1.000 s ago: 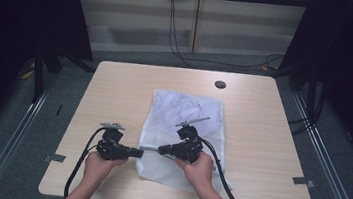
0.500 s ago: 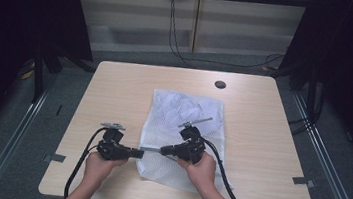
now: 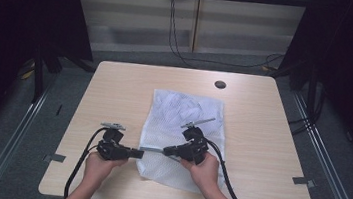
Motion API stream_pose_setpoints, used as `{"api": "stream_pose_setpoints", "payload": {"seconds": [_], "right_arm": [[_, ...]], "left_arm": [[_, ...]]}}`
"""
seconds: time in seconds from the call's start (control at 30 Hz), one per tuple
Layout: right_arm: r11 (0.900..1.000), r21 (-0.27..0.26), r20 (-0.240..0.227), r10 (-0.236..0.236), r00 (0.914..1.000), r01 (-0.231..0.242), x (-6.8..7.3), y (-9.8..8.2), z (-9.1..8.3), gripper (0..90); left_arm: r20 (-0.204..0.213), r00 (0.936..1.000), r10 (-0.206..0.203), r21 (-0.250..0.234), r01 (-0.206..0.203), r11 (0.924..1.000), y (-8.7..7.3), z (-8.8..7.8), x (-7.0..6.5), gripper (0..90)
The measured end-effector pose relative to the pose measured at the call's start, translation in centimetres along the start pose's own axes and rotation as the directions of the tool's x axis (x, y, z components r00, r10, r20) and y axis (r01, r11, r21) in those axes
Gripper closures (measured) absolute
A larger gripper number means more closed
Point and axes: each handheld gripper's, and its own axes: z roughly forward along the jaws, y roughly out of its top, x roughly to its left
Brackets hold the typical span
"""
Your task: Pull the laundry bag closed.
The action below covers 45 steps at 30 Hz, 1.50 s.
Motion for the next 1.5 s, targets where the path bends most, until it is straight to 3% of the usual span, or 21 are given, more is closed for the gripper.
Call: {"api": "stream_pose_setpoints", "payload": {"seconds": [0.13, 0.43, 0.93, 1.5], "right_arm": [[1.000, 0.000, 0.004, -0.001, 1.0000, 0.001, 0.0, -0.1, -0.1, 87.1], [1.000, -0.002, -0.002, 0.007, 1.0000, -0.007, -0.5, -0.4, -0.5, 87.1], [1.000, -0.005, 0.006, 0.024, 0.9997, -0.024, -1.4, -0.9, -1.6, 87.1], [1.000, 0.002, 0.007, 0.012, 0.9999, -0.012, -1.5, -1.1, -1.8, 87.1]], "left_arm": [[-0.014, 0.9999, -0.005, -0.004, 0.005, 1.0000, 0.0, -0.1, 0.0, 88.6], [0.002, 1.0000, -0.004, 0.005, 0.004, 1.0000, 0.0, 0.0, 0.1, 88.6], [-0.009, 0.9999, -0.013, 0.004, 0.013, 0.9999, 0.0, -0.3, 0.2, 88.7], [-0.006, 0.9998, -0.019, 0.008, 0.019, 0.9998, -0.1, -0.2, 0.3, 88.7]]}}
